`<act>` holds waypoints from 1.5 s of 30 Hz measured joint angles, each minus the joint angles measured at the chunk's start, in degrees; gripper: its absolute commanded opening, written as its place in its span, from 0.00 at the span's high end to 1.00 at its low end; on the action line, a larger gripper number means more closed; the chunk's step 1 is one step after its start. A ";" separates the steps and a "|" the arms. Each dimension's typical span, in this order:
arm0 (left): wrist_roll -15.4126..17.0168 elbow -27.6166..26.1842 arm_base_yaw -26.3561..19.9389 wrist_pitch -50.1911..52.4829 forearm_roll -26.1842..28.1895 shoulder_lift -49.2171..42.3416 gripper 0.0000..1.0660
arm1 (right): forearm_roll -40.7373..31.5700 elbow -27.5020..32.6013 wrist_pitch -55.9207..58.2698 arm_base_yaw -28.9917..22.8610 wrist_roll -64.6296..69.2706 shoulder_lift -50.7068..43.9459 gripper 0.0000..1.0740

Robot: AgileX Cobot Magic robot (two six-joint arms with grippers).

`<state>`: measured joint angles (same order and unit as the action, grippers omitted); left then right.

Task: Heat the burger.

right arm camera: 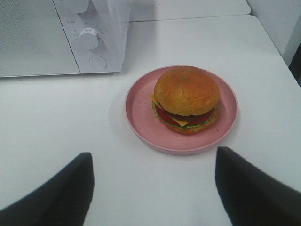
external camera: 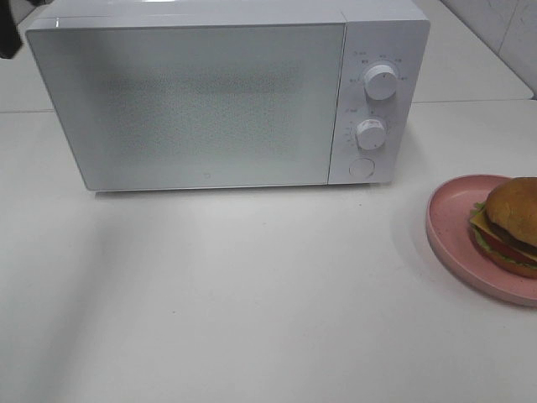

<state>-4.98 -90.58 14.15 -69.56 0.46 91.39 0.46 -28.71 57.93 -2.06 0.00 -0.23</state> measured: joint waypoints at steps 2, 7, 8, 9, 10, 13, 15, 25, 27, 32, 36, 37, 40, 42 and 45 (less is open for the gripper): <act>1.89 1.60 -4.30 -0.06 -0.06 -2.81 1.00 | 0.00 0.00 0.00 0.00 0.00 0.00 0.37; 3.44 5.50 -7.68 -0.06 -0.11 -7.85 1.00 | 0.00 0.00 0.00 0.00 0.00 0.00 0.37; 3.44 5.50 -7.68 -0.06 -0.11 -7.85 1.00 | 0.00 0.00 0.00 0.00 0.00 0.00 0.37; 3.50 6.65 -7.79 -0.06 -0.46 -9.17 1.00 | 0.00 0.00 0.00 0.00 0.00 0.00 0.37; 3.50 9.34 -7.85 -0.06 -0.46 -11.80 1.00 | 0.00 0.00 0.00 0.00 0.00 0.00 0.37; 3.50 12.20 -7.85 -0.06 -0.46 -14.73 1.00 | 0.00 0.00 0.00 0.00 0.00 0.00 0.37; 3.50 17.48 -7.85 -0.11 -0.46 -20.45 1.00 | 0.00 0.00 0.00 0.00 0.00 0.00 0.37; 3.50 35.92 -7.85 -0.23 1.49 -43.95 1.00 | 0.00 0.00 0.00 0.00 0.00 0.00 0.37; 3.50 37.70 -7.85 -0.29 1.78 -46.93 1.00 | 0.00 0.00 0.00 0.00 0.00 0.00 0.37; 3.50 46.52 -7.85 -0.40 2.92 -64.17 1.00 | 0.00 0.00 0.00 0.00 0.00 0.00 0.37; 3.50 51.34 -7.85 -0.46 3.04 -75.06 1.00 | 0.00 0.00 0.00 0.00 0.00 0.00 0.37; 3.50 51.34 -7.85 -0.46 3.04 -75.06 1.00 | 0.00 0.00 0.00 0.00 0.00 0.00 0.37; 3.44 53.86 -7.85 -0.46 3.09 -84.68 1.00 | 0.00 0.00 0.00 0.00 0.00 0.00 0.37; 3.09 54.49 -7.85 -0.46 3.44 -88.58 1.00 | 0.00 0.00 0.00 0.00 0.00 0.00 0.37; 1.55 54.66 -7.85 -0.74 4.76 -91.44 1.00 | 0.00 0.00 0.00 0.00 0.00 0.00 0.37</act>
<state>-3.44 -35.92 6.30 -70.30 5.21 -0.06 0.46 -28.71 57.93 -2.06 0.00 -0.23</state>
